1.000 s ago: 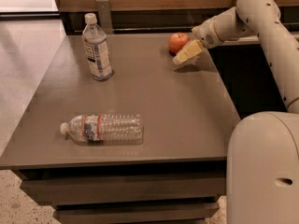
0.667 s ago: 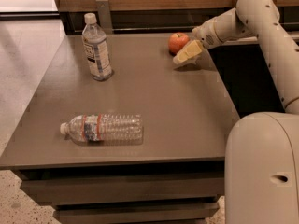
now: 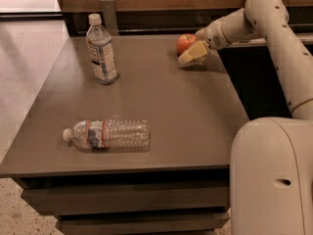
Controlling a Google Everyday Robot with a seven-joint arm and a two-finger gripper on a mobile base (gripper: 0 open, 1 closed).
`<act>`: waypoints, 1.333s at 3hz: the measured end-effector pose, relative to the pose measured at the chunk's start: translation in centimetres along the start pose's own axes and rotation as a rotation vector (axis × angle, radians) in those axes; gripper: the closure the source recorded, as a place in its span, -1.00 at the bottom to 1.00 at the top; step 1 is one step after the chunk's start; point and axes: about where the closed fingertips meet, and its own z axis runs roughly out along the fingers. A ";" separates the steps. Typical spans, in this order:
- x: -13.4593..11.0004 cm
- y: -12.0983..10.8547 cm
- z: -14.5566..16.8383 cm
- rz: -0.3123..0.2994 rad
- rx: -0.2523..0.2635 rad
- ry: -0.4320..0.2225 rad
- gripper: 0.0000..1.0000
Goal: Pick apple
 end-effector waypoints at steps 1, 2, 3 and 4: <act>-0.5 0.1 0.7 -0.008 -0.014 -0.009 -0.17; -0.7 0.2 1.3 -0.013 -0.027 -0.013 0.28; -0.9 0.2 1.5 -0.017 -0.035 -0.020 0.74; -2.0 0.0 0.5 -0.042 -0.028 -0.049 1.00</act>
Offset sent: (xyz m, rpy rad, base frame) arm 0.0142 0.0112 0.0048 0.0147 -0.0044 0.0401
